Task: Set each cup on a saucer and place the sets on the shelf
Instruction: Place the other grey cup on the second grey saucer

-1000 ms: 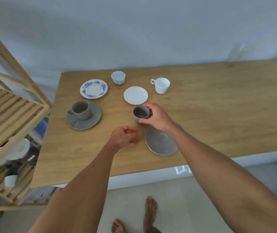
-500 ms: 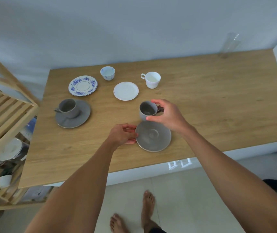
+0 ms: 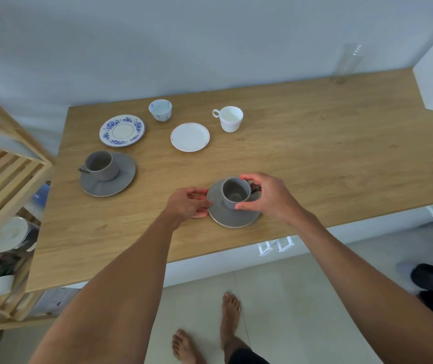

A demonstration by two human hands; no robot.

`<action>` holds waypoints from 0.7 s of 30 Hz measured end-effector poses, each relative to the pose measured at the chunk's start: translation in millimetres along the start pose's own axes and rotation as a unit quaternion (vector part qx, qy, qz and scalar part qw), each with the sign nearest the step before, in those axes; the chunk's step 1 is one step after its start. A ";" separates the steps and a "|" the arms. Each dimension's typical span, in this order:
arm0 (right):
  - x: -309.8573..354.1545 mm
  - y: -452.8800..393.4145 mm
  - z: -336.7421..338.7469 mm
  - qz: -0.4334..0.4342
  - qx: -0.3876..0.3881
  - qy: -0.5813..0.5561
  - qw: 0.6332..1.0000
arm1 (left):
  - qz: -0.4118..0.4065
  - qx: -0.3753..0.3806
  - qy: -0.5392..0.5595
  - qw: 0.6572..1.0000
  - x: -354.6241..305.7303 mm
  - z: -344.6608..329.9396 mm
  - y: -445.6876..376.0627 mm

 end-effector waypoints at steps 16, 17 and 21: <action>23.2 -44.2 31.6 -0.044 -0.113 -0.071 0.990 | -0.043 -0.078 0.020 0.996 -37.3 45.9 -22.9; 24.1 -54.4 31.5 -0.042 -0.117 -0.072 0.990 | -0.042 -0.086 0.025 0.995 -43.0 49.4 -28.4; 18.8 -106.6 24.1 -0.041 -0.110 -0.061 0.991 | -0.035 -0.121 0.055 0.991 -61.9 65.6 -59.9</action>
Point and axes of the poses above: each hand's wrist, its own y-axis away from the middle knuckle, its own z-axis out of the back of the hand, x = y × z, the point moved 10 cm from there along -y, towards the middle knuckle, and after that the axes turned 12 degrees about -x, right-handed, at the moved point
